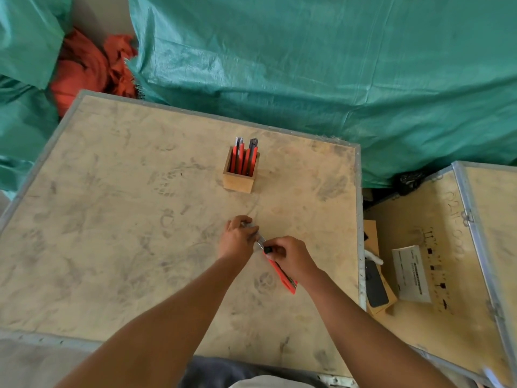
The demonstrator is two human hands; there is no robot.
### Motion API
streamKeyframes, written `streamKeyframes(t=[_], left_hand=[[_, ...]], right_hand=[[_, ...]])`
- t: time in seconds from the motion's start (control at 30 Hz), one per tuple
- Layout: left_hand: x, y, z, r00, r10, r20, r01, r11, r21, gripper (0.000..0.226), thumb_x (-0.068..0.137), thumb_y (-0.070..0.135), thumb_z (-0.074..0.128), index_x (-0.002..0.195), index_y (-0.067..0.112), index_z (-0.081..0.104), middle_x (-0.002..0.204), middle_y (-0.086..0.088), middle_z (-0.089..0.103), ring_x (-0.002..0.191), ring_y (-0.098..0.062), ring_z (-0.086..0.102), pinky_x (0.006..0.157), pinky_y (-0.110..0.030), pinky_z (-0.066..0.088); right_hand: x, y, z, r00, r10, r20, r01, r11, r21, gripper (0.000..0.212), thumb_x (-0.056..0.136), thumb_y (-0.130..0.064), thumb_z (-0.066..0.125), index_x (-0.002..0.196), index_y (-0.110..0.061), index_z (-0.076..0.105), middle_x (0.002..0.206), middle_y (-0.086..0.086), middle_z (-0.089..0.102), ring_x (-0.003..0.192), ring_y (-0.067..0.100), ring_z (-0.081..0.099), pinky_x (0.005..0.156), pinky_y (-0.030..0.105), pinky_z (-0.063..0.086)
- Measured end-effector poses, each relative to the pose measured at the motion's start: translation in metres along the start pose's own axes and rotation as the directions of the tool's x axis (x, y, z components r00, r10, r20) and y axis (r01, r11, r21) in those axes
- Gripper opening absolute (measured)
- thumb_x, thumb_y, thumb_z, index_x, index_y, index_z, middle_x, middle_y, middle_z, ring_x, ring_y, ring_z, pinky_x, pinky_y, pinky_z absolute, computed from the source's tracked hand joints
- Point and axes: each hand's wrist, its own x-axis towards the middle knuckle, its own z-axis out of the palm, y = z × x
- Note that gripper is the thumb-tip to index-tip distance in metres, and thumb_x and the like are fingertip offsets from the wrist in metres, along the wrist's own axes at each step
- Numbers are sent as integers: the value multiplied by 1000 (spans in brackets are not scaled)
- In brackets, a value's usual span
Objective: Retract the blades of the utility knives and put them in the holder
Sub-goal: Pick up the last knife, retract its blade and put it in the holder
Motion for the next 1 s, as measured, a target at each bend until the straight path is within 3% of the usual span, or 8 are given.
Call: streamKeyframes(t=[0.17,0.27,0.37,0.47,0.53,0.63,0.73,1.0], left_hand=[[3,0,-11,999,29,-24,-32,991,-128,21,82,13,76,103,17,78,123,-5,60,105,-27,58,86,-42,55],[4,6,-32,995,54,-86,-74,964,-255,25,81,12,78,106,16,77,126,-2,59,95,-10,60,83,-34,57],[-4,18,-65,990,11,-138,-66,915,-398,32,82,13,78,113,21,74,135,3,56,103,4,56,82,-18,54],[-24,25,-93,989,-99,-114,21,836,-549,39,84,19,77,120,30,69,140,12,52,117,-3,57,84,-19,56],[-41,27,-105,988,-137,-77,65,801,-595,42,84,19,76,122,32,66,138,14,55,118,-1,58,85,-19,56],[-68,34,-119,976,-172,130,214,680,-701,45,87,13,72,125,33,61,128,6,66,106,-8,69,80,-28,61],[-91,40,-131,948,-105,299,298,615,-730,46,90,6,67,129,28,59,117,2,73,94,-21,75,79,-44,62],[-116,40,-152,962,-78,260,256,583,-771,51,86,-14,63,132,9,59,118,-11,71,82,-25,74,77,-38,62]], right_hand=[[-4,-8,-4,998,52,-16,-50,990,128,26,87,-8,77,111,-17,77,109,2,76,94,16,73,75,9,51],[-8,-23,-11,998,37,-44,-28,980,196,28,86,-10,78,112,-21,77,110,-2,76,91,15,74,77,20,58],[-12,-44,-22,995,1,-95,23,966,257,29,86,-10,79,112,-22,78,110,-6,76,89,11,74,81,26,62],[-14,-66,-32,986,-25,-165,82,933,349,30,84,-9,81,111,-21,78,108,-6,77,88,9,75,80,23,62],[-15,-78,-36,979,-35,-202,115,908,403,30,82,-9,82,110,-19,78,106,-4,78,87,12,77,79,29,63],[-16,-96,-40,974,-26,-225,142,843,519,30,82,-8,83,111,-15,77,102,3,80,87,19,79,77,36,65],[-19,-113,-40,968,-28,-251,173,796,579,31,84,-7,81,114,-10,75,103,8,79,87,19,79,77,36,66],[-40,-139,-37,963,-75,-259,216,789,575,29,92,-6,72,121,-10,72,104,-1,76,83,11,79,66,27,65]])
